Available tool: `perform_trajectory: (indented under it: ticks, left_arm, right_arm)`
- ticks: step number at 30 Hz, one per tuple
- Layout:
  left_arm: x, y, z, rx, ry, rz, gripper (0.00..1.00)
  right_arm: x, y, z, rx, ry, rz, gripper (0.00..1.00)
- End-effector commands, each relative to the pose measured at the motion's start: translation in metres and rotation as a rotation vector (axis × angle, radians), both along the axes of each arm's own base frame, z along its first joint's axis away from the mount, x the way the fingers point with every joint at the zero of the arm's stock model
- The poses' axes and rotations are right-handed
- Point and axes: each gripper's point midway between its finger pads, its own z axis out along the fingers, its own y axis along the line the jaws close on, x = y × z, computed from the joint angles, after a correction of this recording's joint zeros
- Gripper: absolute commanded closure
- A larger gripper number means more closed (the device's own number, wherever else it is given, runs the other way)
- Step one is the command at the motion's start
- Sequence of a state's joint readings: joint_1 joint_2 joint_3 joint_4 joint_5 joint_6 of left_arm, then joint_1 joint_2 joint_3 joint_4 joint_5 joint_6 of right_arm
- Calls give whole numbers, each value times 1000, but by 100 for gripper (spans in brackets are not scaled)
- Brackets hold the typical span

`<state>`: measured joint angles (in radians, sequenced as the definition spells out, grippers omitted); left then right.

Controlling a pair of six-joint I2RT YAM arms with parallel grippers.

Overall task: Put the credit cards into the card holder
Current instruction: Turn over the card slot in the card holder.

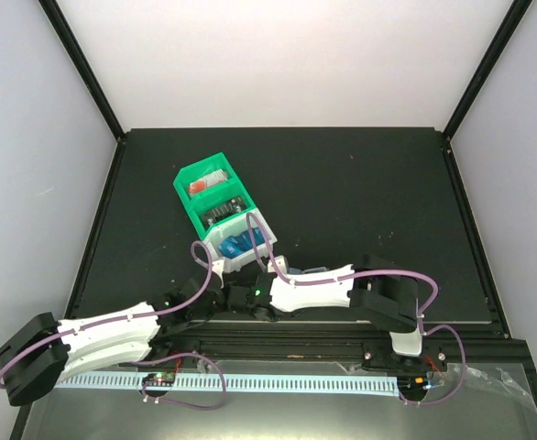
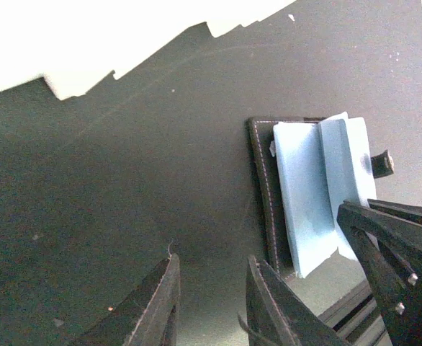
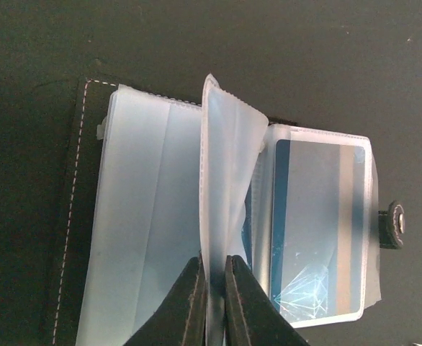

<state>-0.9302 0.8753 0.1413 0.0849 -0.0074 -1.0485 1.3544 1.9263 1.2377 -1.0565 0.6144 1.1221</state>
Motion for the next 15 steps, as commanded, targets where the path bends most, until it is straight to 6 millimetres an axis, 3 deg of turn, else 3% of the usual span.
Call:
perform_trajectory:
  ticks: [1,10,15]
  left_arm:
    - [2,10,-7,36,-1,29,72]
    - [2,11,-7,34,1,25,72]
    - [2,11,-8,33,3,25,72]
  right_arm:
    - [-3,13,0,74,-9,-33,89]
    - [2,-5,9,43,-61,-71,69]
    - [5,-16,11,28,-78,-93,68]
